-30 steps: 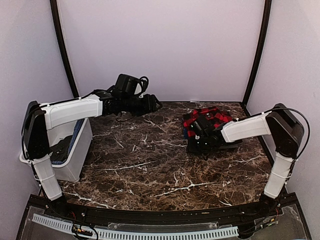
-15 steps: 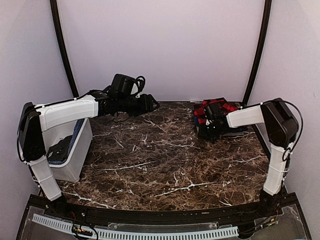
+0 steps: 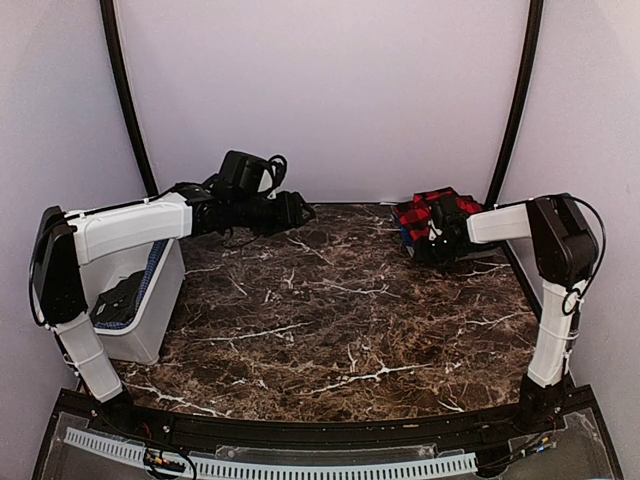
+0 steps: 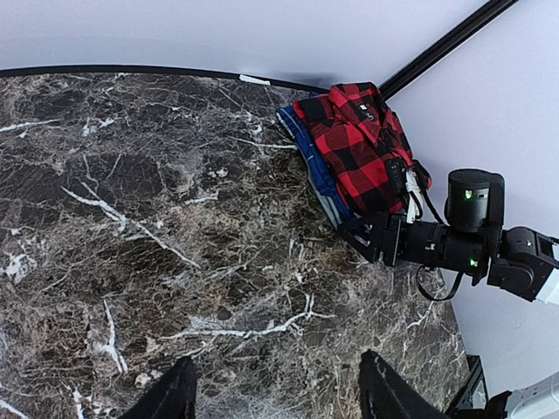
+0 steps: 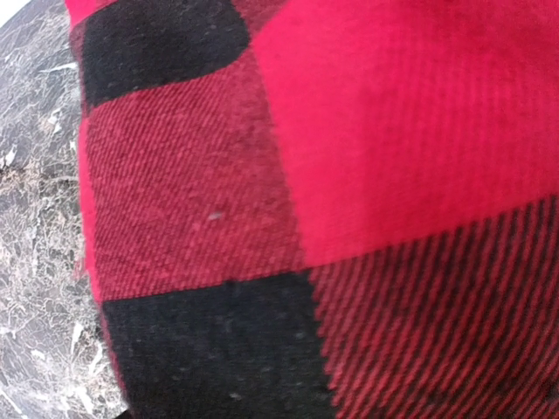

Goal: Fold and stack the long sleeve shirts
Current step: Move the square-folded shirt to the corner of the board, then reset both arms

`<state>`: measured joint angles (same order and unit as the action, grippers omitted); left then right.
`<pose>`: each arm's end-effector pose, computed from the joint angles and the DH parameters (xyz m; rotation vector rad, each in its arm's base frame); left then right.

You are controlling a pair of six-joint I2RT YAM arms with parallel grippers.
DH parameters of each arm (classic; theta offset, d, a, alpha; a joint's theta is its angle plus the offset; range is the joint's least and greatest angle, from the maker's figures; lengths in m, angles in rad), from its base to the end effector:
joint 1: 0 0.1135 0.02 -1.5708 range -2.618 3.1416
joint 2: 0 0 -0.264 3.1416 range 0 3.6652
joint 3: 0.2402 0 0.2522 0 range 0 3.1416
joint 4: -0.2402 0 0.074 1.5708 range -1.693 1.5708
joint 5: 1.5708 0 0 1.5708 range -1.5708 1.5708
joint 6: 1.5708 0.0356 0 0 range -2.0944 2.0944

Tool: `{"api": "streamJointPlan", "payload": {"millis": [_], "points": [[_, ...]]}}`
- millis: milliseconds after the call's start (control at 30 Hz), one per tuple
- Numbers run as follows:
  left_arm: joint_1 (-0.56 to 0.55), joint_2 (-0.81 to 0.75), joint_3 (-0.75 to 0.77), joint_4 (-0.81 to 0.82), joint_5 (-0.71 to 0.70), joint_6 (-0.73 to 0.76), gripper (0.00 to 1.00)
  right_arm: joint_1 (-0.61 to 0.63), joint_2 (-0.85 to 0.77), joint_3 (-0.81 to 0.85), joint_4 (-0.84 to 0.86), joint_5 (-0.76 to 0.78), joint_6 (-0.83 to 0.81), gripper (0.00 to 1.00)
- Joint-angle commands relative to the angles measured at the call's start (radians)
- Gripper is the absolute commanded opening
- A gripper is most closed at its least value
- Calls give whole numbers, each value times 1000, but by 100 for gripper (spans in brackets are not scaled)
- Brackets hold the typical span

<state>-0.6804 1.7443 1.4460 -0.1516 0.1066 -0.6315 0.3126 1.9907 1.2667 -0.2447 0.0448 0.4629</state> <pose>0.3209 -0.2646 0.3113 0.1243 2.1442 -0.9124 0.3934 0.1255 0.1470 0.2097 2.5482 0.2471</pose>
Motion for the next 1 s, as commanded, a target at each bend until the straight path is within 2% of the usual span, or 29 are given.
{"api": "streamJointPlan", "payload": {"millis": [0, 433, 533, 667, 700, 800, 867, 900, 933, 967], "points": [[7, -83, -29, 3, -25, 17, 62, 6, -34, 17, 0, -40, -30, 57], [12, -144, -45, 32, -33, 75, 62, 116, -246, -40, 5, -75, -42, 76], [12, -167, -57, 44, -32, 107, 63, 149, -314, -56, 12, -76, -37, 89], [12, -209, -83, 46, -49, 158, 66, 198, -429, -88, 41, -74, -33, 98], [12, -236, -98, 28, -83, 190, 68, 235, -527, -118, 63, -57, -36, 99], [12, -273, -115, 3, -112, 214, 77, 265, -627, -172, 113, -62, -42, 99], [12, -298, -131, -9, -140, 219, 79, 275, -688, -199, 129, -68, -43, 99], [12, -321, -148, -11, -154, 223, 84, 278, -713, -212, 132, -67, -44, 99], [12, -332, -157, -11, -160, 225, 94, 281, -742, -225, 135, -64, -44, 99], [12, -355, -176, -10, -173, 228, 98, 281, -770, -240, 138, -61, -44, 99]]}}
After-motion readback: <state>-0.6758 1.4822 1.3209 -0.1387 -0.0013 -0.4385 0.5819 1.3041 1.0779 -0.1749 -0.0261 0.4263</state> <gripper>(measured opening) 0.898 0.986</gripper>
